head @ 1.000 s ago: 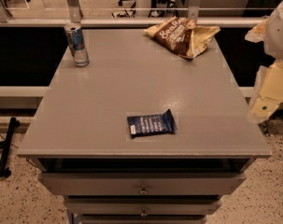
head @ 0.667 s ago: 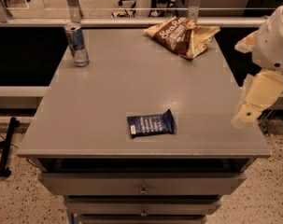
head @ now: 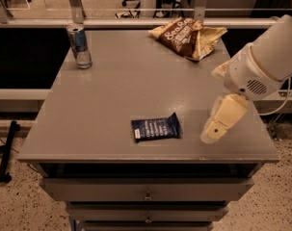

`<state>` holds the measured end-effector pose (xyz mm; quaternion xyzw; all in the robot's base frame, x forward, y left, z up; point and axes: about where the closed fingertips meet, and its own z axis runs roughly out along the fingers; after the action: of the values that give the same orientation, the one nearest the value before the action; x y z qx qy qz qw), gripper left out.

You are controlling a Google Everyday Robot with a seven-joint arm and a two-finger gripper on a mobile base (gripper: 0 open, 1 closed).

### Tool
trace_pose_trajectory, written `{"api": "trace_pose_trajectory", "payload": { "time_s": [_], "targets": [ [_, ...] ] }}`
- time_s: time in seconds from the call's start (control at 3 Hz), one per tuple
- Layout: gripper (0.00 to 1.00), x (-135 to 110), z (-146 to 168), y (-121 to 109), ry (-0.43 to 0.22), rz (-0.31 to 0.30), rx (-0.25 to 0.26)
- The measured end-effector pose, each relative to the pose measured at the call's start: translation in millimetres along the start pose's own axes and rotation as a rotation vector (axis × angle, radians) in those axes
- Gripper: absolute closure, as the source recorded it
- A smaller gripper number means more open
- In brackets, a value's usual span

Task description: Move rxbar blueberry near redbull can

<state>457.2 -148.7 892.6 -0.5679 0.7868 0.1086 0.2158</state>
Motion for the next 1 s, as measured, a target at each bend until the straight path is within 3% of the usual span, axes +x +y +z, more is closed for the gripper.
{"api": "trace_pose_trajectory", "payload": {
  "time_s": [0.67,1.0],
  "targets": [
    [0.0,-14,48,21,-0.105,0.015,-0.075],
    [0.0,-27,61,29,-0.157,0.003,-0.088]
  ]
}}
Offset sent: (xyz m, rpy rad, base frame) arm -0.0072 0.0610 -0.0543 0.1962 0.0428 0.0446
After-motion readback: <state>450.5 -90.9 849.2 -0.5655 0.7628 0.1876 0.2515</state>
